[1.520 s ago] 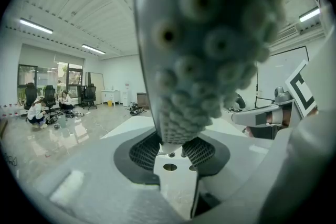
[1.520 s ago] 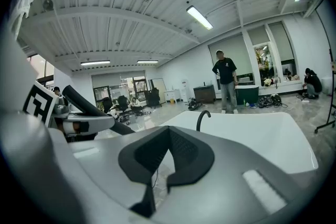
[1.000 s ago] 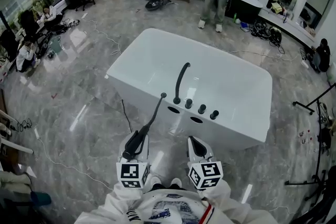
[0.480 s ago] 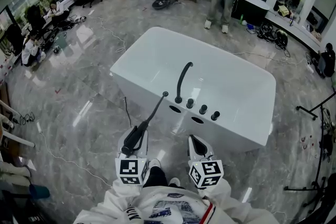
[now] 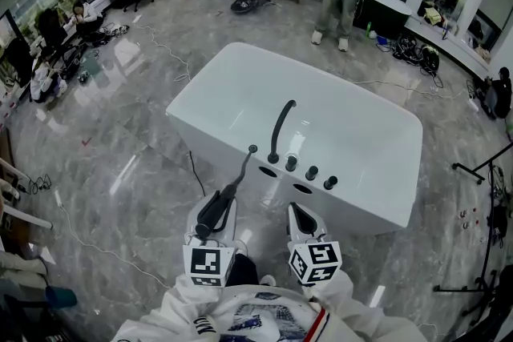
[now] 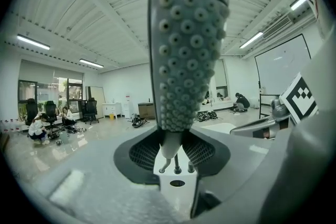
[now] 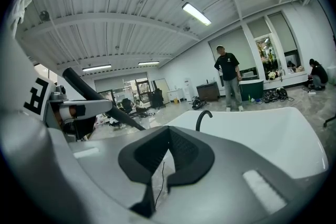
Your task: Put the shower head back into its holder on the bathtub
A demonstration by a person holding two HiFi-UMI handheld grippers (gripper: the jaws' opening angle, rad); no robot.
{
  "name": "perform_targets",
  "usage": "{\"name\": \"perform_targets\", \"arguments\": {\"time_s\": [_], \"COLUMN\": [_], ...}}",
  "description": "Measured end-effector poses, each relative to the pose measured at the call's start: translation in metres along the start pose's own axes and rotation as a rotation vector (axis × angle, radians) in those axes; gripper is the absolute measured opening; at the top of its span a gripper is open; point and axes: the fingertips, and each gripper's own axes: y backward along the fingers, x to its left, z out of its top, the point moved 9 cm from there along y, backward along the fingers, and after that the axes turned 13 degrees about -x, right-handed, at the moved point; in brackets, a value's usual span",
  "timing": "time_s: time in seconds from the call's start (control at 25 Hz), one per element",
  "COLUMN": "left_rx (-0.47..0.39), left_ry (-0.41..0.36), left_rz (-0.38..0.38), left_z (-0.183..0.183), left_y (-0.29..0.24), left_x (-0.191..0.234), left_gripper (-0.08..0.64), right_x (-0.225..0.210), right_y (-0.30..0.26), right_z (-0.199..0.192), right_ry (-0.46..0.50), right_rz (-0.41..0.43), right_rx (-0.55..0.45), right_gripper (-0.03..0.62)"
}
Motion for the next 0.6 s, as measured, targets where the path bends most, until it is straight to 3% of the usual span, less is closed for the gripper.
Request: {"name": "perform_targets", "arguments": {"time_s": [0.6], "left_rx": [-0.081], "left_ry": [-0.034], "left_rz": [-0.066], "left_z": [0.029], "left_y": [-0.054], "left_x": [0.042], "left_gripper": [0.14], "right_x": [0.01], "right_y": [-0.071], "right_z": [0.023], "right_ry": [0.014], "right_rz": [-0.021], "right_rx": [-0.029], "right_gripper": [0.005]}}
